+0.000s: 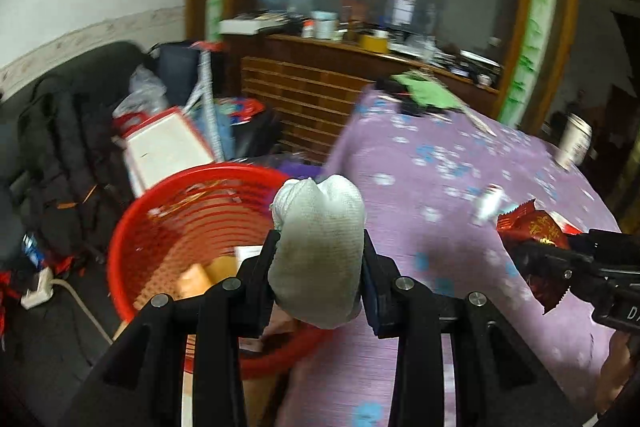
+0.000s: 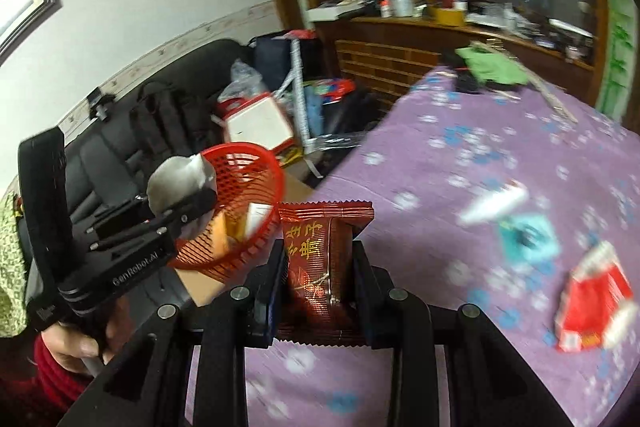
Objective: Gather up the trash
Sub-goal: 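Carry both items over the red wastebasket and open both tools to drop them, then grasp the white spray bottle with the left tool while the right tool grasps the red torn packaging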
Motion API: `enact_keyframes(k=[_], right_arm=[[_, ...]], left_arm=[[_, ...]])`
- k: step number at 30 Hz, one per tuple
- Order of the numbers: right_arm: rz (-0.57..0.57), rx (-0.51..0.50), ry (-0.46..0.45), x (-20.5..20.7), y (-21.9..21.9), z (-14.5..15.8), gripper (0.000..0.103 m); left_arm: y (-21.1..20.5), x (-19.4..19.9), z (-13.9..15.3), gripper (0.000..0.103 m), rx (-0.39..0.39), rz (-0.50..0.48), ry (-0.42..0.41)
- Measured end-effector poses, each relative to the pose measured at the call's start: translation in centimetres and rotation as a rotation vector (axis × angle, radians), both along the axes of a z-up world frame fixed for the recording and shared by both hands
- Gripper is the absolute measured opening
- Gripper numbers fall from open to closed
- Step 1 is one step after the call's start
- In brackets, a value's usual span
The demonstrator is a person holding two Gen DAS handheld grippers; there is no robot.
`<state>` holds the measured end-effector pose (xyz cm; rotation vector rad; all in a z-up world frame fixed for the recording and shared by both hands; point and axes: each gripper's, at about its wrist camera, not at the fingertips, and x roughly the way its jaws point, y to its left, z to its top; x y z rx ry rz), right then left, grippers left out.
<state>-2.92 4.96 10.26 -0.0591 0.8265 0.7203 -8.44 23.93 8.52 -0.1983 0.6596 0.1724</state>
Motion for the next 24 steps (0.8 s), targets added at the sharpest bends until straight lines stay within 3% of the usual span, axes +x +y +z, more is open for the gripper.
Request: enact_keyframes(k=[8,10,12,16,19,24], right_arm=[[0.110,0.050,0.089,3.7,9.4,-1.3,0.034],[0.123,0.044,0.103,4.3,11.1,-1.8,0.035],[0.105,0.040,0.087,4.8,11.9,-2.1,0.043],[0.090,0.055,0.076,4.8,10.5,-1.9,0.045],[0.057,0.042,0.035,4.0,7.4,-1.4,0.056],[-0.028,0.049,0.031,2.9,1.0,-1.8,0.057]], left_arm=[[6.3,0.8,-1.3,0.035,-0.012,0.118,0.037],[7.4,0.7,-1.6,0.046,-0.023,0.142,0.043],[8.1,0.4,-1.6,0.054,-0.050,0.159,0.034],[7.6,0.1,-1.5,0.056,-0.046,0.153,0.026],[6.1,0.3,-1.3,0.057,-0.035,0.120,0.025],[1.0,1.1,-0.7,0.057,-0.021,0.011,0.024]])
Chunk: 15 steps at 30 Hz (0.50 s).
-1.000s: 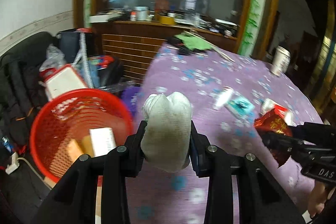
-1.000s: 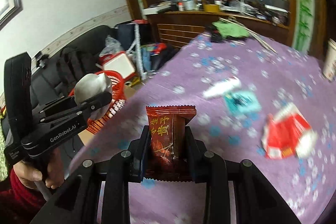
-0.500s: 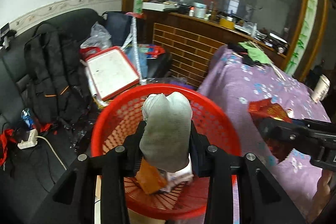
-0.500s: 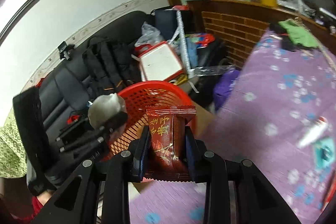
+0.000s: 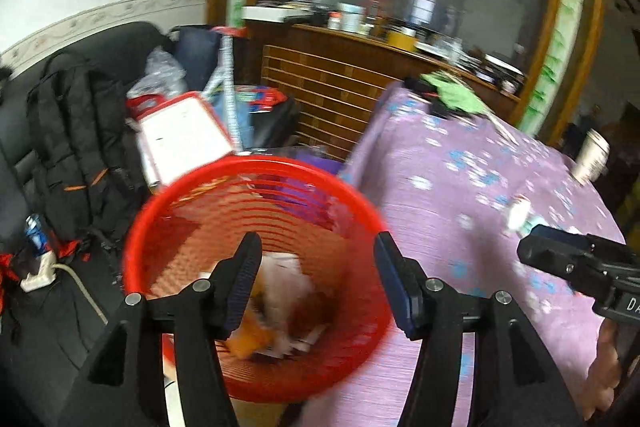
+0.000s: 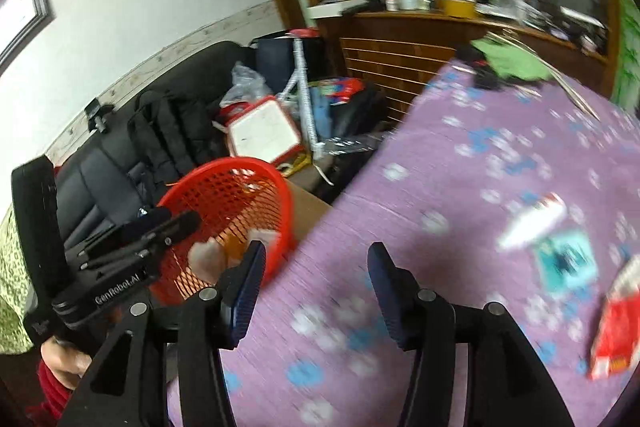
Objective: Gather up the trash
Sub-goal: 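Grasp the white spray bottle with the left tool while the right tool grasps the red torn packaging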
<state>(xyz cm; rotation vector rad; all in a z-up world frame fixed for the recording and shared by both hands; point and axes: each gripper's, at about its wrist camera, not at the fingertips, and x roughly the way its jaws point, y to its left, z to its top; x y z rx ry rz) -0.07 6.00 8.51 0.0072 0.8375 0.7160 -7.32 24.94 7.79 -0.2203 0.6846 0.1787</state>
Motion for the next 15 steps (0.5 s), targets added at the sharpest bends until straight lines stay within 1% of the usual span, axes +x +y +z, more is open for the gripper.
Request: enact_keyframes(k=[3,5,10,12,13,15], right_arm=[[-0.056,0.013,0.004,-0.7,-4.4,-0.2,0.057],[-0.097,0.046,0.028,-1.2,-8.0,-0.4,0.057],[-0.257,0.079,0.047,-1.9,-16.5,-0.4,0.057],[-0.303,0.074,0.049,-1.9,-18.9,-0.3,0.057],[-0.344,0.066,0.053,-1.9,-20.8,-0.4,0.057],[-0.393,0.086,0.075,-2.0,-23.4,-0.8,0.057]], left_arm=[[-3.8,0.5,0.2,0.059,0.026,-0.076,0.005],[-6.3,0.9,0.2,0.060,0.042,-0.124,0.014],[-12.5,1.8,-0.6,0.060,0.068,-0.242,0.048],[-14.9,2.0,-0.9,0.060,0.075,-0.287,0.064],[-15.7,2.0,-1.1,0.060,0.080,-0.303,0.069],[-17.6,2.1,-1.3,0.060,0.100,-0.339,0.077]])
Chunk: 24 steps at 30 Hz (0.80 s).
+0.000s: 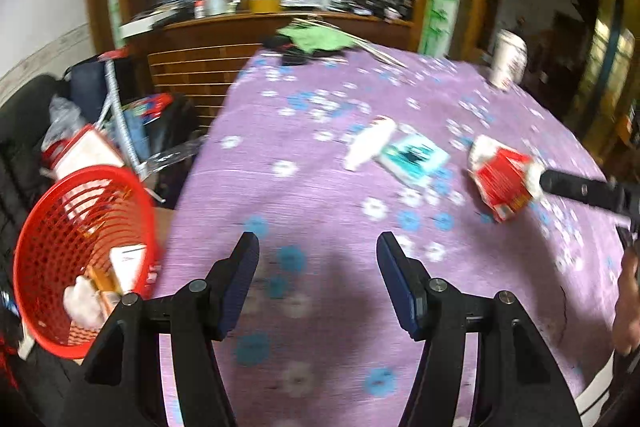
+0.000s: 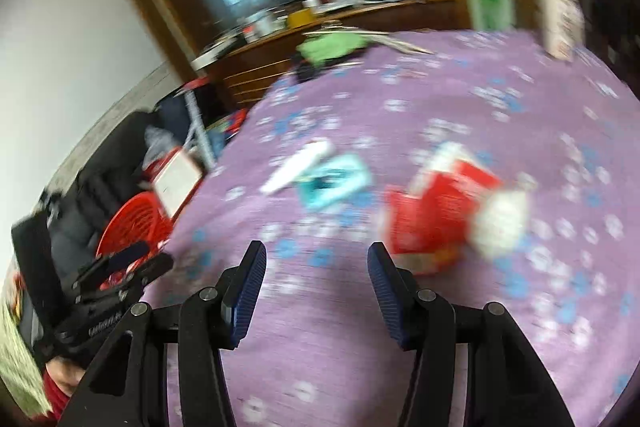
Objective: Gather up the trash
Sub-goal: 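Grasp the white spray bottle with the left tool while the right tool grasps the red torn packaging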
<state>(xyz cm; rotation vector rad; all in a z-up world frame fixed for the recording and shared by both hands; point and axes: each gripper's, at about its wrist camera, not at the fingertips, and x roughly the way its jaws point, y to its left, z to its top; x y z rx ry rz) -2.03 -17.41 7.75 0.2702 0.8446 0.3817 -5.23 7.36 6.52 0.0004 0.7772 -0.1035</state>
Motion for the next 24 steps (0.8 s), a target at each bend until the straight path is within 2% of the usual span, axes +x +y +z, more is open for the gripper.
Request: enact_keyframes(k=[5,10,13,15,18,20,24], right_arm=[[-0.115,0.034,0.075,0.5,-5.2,-1.8,0.055],[-0.136,0.052,0.137,2.4,-6.5,-3.8,0.051],[-0.121,0.050,0.178,4.4,-5.8,-5.1,0.041],[-0.118,0.039,0.200,5.4,-5.2,-6.0,0.026],[-0.116,0.035,0.192,6.5,-4.6,-6.4,0.010],[-0.098,0.067,0.163,6.4,-4.4,-6.0,0.009],[-0.044,0.082,0.027,5.4,-3.5,-4.3,0.008]], left_arm=[[-3.4,0.1,-0.3,0.060,0.027,-0.074,0.013],[-5.0,0.7,-0.7,0.060,0.033,-0.115,0.036],[-5.3,1.2,-0.8,0.060,0.033,-0.129,0.053],[-5.2,1.5,-0.8,0.060,0.032,-0.132,0.061],[-4.9,1.8,-0.6,0.061,0.041,-0.132,0.059],[-4.6,2.1,-0.4,0.066,0.040,-0.133,0.061],[-4.0,4.1,-0.1,0.066,0.027,-0.119,0.079]])
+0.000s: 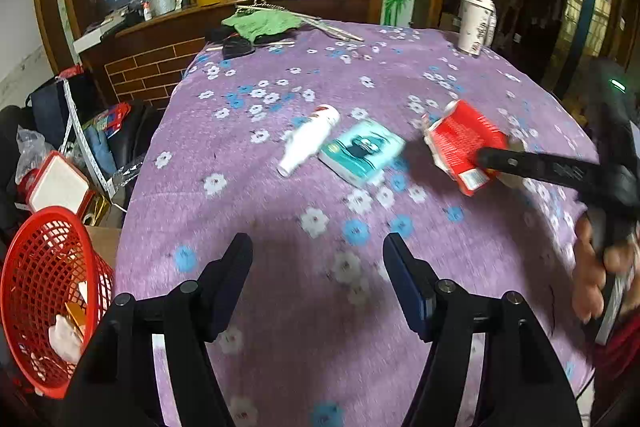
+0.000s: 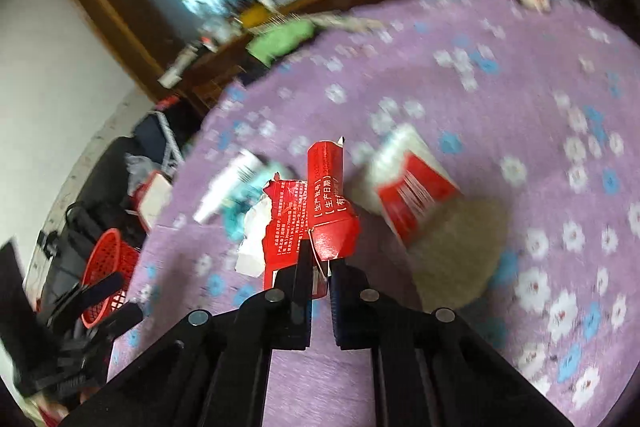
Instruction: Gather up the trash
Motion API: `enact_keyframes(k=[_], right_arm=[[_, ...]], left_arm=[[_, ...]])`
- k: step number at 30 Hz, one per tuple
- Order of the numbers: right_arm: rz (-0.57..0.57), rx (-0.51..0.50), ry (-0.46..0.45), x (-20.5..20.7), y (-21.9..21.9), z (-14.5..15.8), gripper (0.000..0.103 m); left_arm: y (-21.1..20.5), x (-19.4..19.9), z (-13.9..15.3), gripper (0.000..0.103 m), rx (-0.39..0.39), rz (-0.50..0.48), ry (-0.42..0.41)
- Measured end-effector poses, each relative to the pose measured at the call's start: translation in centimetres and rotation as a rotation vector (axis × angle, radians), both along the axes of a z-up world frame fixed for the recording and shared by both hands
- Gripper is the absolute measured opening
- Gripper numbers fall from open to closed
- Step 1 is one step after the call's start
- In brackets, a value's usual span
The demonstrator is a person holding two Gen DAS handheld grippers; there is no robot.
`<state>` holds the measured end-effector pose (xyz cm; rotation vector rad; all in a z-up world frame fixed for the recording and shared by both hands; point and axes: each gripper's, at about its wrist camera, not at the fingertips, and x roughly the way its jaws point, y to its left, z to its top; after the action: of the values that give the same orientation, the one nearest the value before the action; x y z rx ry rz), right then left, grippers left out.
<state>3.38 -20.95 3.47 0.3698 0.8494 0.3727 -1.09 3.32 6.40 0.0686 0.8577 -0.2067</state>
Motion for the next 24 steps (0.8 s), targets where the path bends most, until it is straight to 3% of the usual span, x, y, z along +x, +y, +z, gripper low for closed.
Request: enact_keyframes(k=[3,6,11,13,15,20,24], right_arm=[[0.058,0.060,-0.116,-0.9,0.1,0.8,0.008],[0.064,0.070,-0.163,-1.2,-0.1,1.2,0.008],[0.037,0.089,-0.168,-1.4,-1.3,0.9,0.009],[0.018,0.107,-0.167,-1.5,-1.9,0.9,0.009],[0.007,0.112,-0.167,-1.4,-2.4,0.9,0.009],[0.002,0.134,-0.151,-1.2,-2.8,0.7,0.009],[0.015,0.124,-0.155,-1.2,-2.5,0.8,0.009]], left_arm=[[0.3,2.5,0.1,0.066,-0.011,0.019,0.021],[0.1,5.4,0.0,0.066,-0.018,0.023,0.043],[-1.1,10.7,-1.2,0.063,0.024,0.038,0.088],[-1.5,12.6,-1.9,0.048,0.022,0.037,0.114],[-2.0,14.5,-2.9,0.045,0.013,0.026,0.161],[-2.9,16.8,-4.4,0.043,0.036,0.017,0.197],[-3.3,17.6,-5.2,0.029,0.046,0.022,0.201]])
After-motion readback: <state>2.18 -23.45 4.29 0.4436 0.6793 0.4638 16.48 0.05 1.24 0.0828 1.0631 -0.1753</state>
